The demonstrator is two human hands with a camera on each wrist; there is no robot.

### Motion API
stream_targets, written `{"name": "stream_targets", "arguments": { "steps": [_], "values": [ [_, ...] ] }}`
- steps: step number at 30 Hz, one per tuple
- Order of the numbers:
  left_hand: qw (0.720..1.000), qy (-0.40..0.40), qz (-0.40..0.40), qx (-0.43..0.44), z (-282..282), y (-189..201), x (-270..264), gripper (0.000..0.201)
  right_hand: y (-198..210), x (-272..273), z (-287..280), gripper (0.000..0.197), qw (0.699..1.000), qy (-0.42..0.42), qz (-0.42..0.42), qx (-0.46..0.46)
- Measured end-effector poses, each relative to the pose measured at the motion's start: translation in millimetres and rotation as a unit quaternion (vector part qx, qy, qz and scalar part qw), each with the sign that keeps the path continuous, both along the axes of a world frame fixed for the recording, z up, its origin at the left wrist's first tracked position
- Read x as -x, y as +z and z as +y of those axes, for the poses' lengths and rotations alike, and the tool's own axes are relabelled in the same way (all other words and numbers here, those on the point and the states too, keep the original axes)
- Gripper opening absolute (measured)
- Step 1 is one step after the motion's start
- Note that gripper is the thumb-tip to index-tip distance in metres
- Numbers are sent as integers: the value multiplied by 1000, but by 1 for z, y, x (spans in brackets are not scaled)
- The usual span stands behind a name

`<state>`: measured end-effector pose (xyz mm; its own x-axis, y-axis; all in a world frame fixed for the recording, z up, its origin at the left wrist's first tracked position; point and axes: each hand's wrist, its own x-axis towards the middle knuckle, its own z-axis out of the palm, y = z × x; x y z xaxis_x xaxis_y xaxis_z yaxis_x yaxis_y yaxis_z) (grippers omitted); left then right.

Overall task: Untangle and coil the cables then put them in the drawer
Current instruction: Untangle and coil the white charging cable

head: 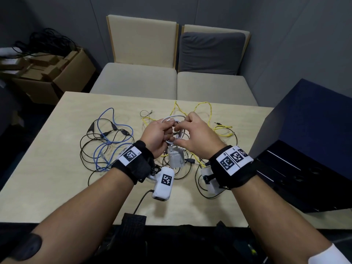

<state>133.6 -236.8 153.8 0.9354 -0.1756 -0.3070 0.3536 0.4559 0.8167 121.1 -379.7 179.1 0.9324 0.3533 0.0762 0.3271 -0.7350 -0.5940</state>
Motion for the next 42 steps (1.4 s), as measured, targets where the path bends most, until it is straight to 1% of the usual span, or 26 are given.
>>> {"name": "stream_targets", "arguments": {
  "steps": [2,4,6,8,10,11,12,13,14,15,16,17,18,19,20,22,24,25,27,29,30,31,33,36,38,42],
  "values": [
    [1000,-6,-5,-12,-2,3,3,25,1,0,1,37,998,-10,18,66],
    [1000,-8,-10,-16,-4,5,5,25,3,0,1,31,993,-5,16,121],
    [1000,-8,-11,-17,-4,6,5,26,4,1,0,24,992,5,6,125],
    [1000,-5,-10,-17,-3,4,5,27,4,1,-1,19,998,8,6,59],
    [999,4,-3,-32,-1,-2,3,26,6,-1,-2,10,998,2,6,-57],
    [999,8,4,-41,0,-5,2,25,8,-2,-3,6,990,-13,15,-137],
    [999,9,13,-44,2,-7,2,25,11,-5,-6,8,971,-38,32,-233],
    [999,6,22,-39,4,-9,2,25,13,-8,-11,12,936,-72,59,-338],
    [999,0,27,-28,6,-9,2,25,16,-12,-16,17,887,-107,95,-439],
    [999,-11,26,-16,8,-7,3,25,18,-14,-21,20,833,-142,128,-518],
    [999,-26,22,-7,8,-5,3,25,18,-16,-27,23,788,-176,151,-571],
    [999,-45,18,-1,7,-1,4,25,16,-17,-31,26,752,-202,165,-605],
    [998,-64,21,3,5,3,4,27,12,-18,-35,28,728,-220,173,-626],
    [996,-79,28,10,3,7,4,31,9,-18,-38,30,714,-229,178,-638],
    [995,-86,41,18,2,9,3,36,6,-18,-39,31,710,-234,180,-640],
    [994,-66,82,42,1,8,1,37,5,-17,-41,31,711,-233,178,-640],
    [994,-33,96,33,1,4,1,26,7,-18,-42,32,716,-229,165,-639],
    [996,-26,80,6,1,2,2,22,8,-19,-43,32,719,-231,156,-637],
    [998,-20,42,-40,1,0,3,21,7,-19,-44,32,720,-236,148,-636],
    [998,-16,30,-52,0,0,3,21,6,-18,-44,30,717,-237,163,-635],
    [998,-15,27,-53,0,1,3,21,4,-17,-43,27,722,-237,171,-627],
    [998,-15,26,-49,-1,2,4,21,3,-16,-42,21,737,-240,172,-609],
    [999,-13,30,-37,-4,2,7,19,-4,-17,-40,13,783,-258,150,-546],
    [999,-2,19,-40,-6,3,13,15,-13,-19,-42,20,857,-263,134,-423],
    [999,10,5,-34,-7,4,16,14,-16,-18,-44,21,884,-250,155,-364],
    [999,44,-6,6,-7,7,13,13,-18,-10,-38,23,913,-178,208,-302]
  ]
}}
